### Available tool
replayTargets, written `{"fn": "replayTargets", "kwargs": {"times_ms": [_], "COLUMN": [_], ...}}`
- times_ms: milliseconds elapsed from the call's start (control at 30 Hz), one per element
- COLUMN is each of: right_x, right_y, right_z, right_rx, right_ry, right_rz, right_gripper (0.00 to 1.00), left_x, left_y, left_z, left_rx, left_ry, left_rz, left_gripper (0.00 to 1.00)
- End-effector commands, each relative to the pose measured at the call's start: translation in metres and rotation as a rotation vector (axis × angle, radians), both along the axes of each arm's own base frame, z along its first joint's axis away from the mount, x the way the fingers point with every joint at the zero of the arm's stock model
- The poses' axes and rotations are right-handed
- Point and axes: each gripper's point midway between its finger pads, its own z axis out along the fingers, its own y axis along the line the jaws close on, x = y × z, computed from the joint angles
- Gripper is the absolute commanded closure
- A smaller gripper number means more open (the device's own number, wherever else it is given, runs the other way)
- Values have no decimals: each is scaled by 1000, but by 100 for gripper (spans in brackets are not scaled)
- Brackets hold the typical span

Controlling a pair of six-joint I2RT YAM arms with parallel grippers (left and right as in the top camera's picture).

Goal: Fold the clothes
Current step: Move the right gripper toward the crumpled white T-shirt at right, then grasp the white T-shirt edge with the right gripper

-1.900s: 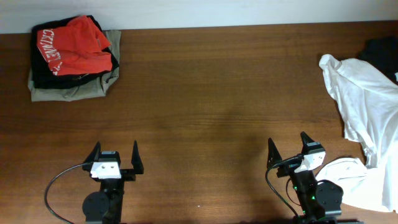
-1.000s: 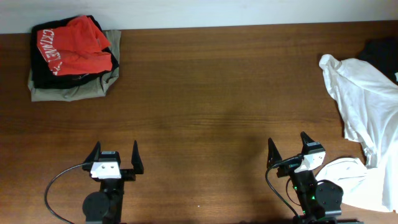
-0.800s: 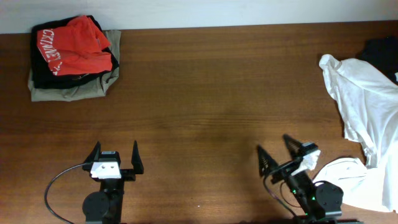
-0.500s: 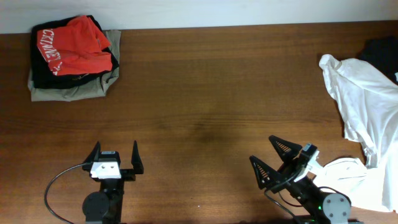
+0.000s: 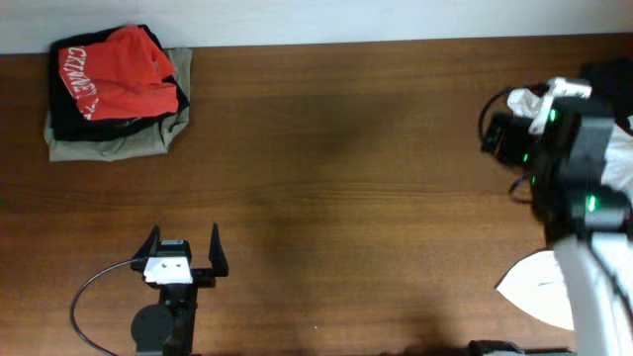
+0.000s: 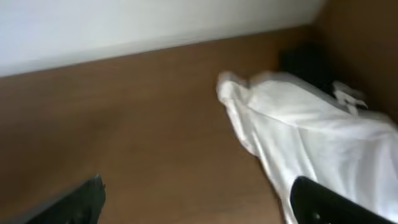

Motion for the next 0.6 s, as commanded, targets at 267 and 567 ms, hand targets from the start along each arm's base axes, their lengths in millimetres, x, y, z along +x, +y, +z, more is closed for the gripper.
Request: {"fn": "replayTargets", "kwargs": {"times_ms": [267,567], "right_x": [-55,-81], "right_y": [-146,-120], "right_z": [-135,-197], "right_rx": [368,451], "right_ry": [440,571], "right_rz": [-613,-500], "right_gripper": [1,4], "left_x": [0,0], "left_y": [0,0], "left_z": [-1,-1], "left_rx": [18,18], "left_ry": [0,0], "left_rz": [-2,-2], "left_gripper": [1,1]}}
